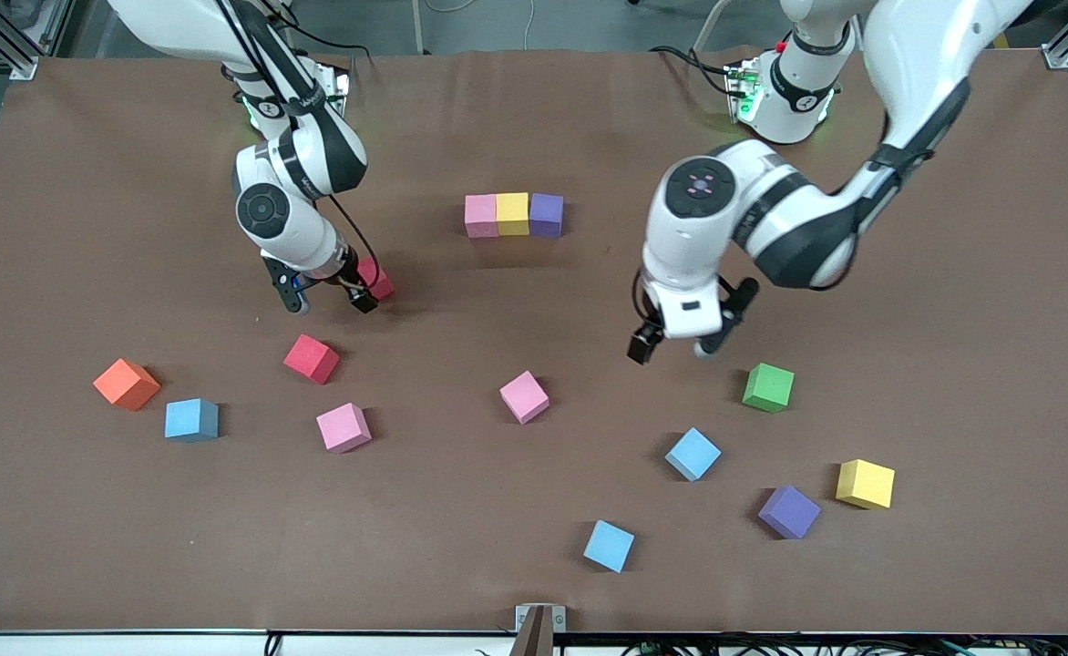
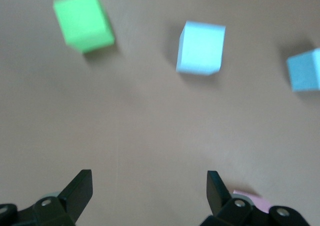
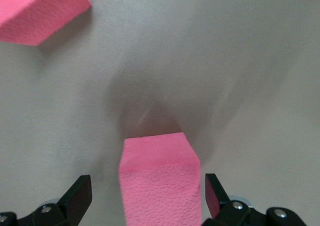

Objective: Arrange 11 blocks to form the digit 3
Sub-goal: 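Grasp the red block with the right gripper while the left gripper reaches green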

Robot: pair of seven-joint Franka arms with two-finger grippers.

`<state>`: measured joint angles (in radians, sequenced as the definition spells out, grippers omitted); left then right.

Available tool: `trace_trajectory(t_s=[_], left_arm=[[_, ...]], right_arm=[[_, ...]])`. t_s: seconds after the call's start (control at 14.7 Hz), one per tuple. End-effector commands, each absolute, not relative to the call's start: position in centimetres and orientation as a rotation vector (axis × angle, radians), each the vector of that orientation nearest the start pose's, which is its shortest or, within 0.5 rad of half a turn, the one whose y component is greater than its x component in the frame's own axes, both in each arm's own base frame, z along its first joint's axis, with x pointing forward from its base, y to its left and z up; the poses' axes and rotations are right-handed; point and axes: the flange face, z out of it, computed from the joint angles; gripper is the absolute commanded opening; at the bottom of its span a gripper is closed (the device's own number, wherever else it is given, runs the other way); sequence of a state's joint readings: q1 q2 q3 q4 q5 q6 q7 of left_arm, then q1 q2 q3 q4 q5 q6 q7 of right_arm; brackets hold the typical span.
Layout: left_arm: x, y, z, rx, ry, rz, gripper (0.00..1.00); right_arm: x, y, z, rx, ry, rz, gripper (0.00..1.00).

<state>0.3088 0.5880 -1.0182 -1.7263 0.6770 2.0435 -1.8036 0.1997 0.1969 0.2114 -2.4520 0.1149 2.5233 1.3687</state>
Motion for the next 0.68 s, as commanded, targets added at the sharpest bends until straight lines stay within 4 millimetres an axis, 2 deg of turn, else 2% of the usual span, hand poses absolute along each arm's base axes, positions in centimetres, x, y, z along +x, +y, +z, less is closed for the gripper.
trace_trajectory(t_s=[0.0,0.27,0.34,0.48,0.61], left_arm=[[59.1,-28.3,38.9,-2.89,-1.178,-0.247,1.0],[61.9,-21.0,39.3,-2.919,-0.933,-0.265,1.0],[62.2,-19.9,39.2,-2.927,-0.877,-0.261,1.0],[63.1,-16.5,38.9,-2.942,-0.734,-0.248,1.0],[63.1,-13.7,38.0,-2.965,-0.509,-0.203,1.0]], right_arm=[[41.7,18.7,21.5,-2.718,1.61,0.241,1.0],[41.0,18.8,21.0,-2.731,1.607,0.253,1.0],[41.0,18.8,20.9,-2.732,1.605,0.253,1.0],[41.0,19.1,20.9,-2.73,1.599,0.246,1.0],[41.0,19.2,20.8,-2.732,1.588,0.241,0.95]])
